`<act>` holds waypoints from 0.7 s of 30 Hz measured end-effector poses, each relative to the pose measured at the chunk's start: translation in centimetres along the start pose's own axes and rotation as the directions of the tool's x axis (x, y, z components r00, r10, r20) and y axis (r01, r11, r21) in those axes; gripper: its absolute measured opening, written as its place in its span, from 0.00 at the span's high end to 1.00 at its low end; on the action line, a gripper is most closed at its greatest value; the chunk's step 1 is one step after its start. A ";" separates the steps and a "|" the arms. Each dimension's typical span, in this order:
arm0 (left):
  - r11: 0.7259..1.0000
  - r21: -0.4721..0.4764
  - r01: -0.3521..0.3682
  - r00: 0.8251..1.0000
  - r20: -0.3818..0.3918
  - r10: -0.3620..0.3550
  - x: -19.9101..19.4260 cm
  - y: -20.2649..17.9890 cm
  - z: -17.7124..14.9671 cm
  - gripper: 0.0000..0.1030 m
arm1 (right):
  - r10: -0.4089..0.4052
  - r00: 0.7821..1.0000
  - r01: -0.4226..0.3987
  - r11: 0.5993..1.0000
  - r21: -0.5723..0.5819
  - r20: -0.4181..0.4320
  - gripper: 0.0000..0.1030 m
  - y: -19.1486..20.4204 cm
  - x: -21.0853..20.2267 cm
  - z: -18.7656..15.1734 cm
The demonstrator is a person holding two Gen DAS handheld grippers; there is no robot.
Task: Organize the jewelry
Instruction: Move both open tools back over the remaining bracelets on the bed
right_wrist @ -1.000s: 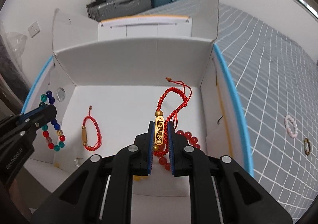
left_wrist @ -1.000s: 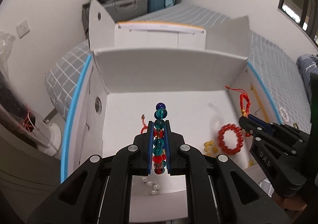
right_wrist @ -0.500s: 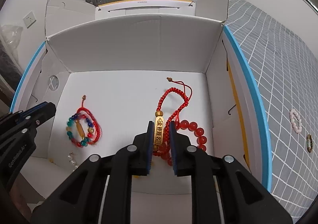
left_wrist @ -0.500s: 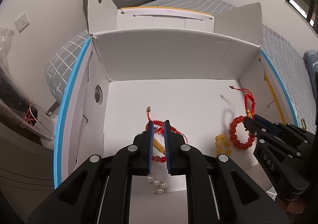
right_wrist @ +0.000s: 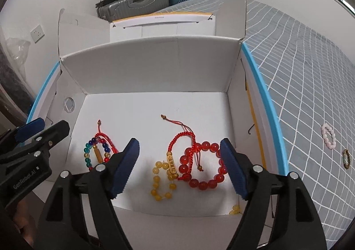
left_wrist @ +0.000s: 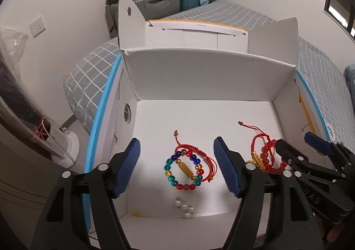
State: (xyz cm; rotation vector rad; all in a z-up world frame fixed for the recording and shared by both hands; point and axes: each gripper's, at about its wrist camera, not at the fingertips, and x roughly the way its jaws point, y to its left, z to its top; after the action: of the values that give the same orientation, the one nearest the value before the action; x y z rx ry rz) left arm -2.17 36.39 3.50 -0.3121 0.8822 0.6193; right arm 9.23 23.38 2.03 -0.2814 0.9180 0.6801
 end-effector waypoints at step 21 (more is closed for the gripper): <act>0.997 0.045 0.064 0.993 0.099 -0.068 -4.0 -3.7 -0.1 0.05 | -0.094 0.977 0.075 0.992 0.104 0.190 0.07 -4.5 -6.6 -0.8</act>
State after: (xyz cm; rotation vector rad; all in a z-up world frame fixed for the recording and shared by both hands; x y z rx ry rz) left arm -1.82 31.93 6.59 -0.2686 0.7843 0.5498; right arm 8.86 16.77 6.66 -0.1637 0.7451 0.5722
